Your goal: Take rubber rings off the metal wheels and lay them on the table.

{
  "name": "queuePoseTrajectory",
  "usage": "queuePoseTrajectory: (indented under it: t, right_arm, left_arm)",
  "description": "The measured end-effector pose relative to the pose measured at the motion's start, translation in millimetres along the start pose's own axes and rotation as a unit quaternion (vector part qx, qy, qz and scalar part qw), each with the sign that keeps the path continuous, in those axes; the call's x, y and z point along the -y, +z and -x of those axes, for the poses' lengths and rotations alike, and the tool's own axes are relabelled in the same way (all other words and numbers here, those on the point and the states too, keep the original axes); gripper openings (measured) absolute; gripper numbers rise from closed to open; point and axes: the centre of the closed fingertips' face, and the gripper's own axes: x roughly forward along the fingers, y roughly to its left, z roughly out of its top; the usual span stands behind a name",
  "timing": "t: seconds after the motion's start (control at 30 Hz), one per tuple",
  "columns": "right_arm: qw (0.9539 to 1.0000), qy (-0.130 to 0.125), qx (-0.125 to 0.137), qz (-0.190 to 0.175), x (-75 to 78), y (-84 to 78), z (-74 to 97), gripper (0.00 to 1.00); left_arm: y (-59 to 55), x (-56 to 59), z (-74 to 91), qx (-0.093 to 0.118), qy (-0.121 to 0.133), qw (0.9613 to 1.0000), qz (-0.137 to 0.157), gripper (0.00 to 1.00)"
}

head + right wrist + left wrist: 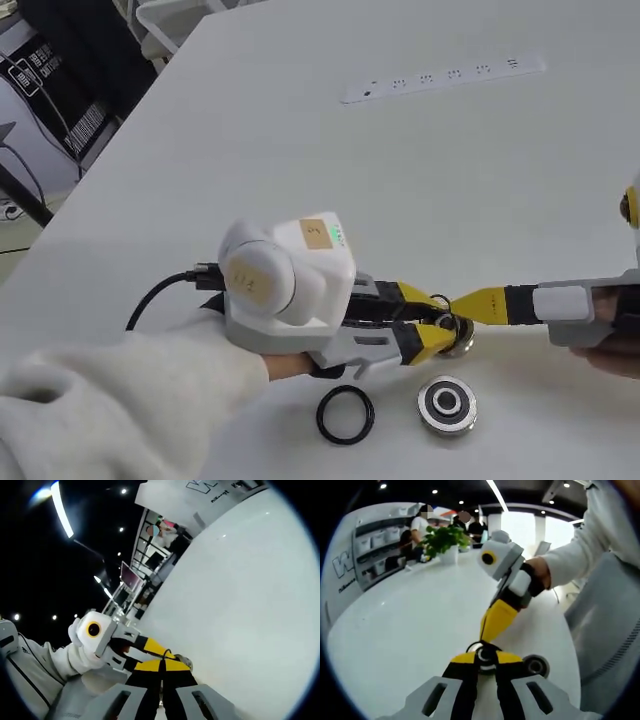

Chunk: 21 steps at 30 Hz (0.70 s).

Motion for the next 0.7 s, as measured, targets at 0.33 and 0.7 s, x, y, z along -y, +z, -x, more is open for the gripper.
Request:
queuePoseTrajectory:
  t: [0.33,0.7]
  right_arm:
    - [0.9995,-0.028,-0.009,0.008,4.0,-2.7,7.3,0.0]
    - [0.999,-0.041,0.006,0.015,-8.9,6.6,19.3,0.0]
  left_arm:
    - [9.1,4.0,4.5,0.005,-0.012,0.9999,-0.01,0.16]
    - [34.9,1.4,36.1,0.034,-0.004,0.9993,-0.016,0.28]
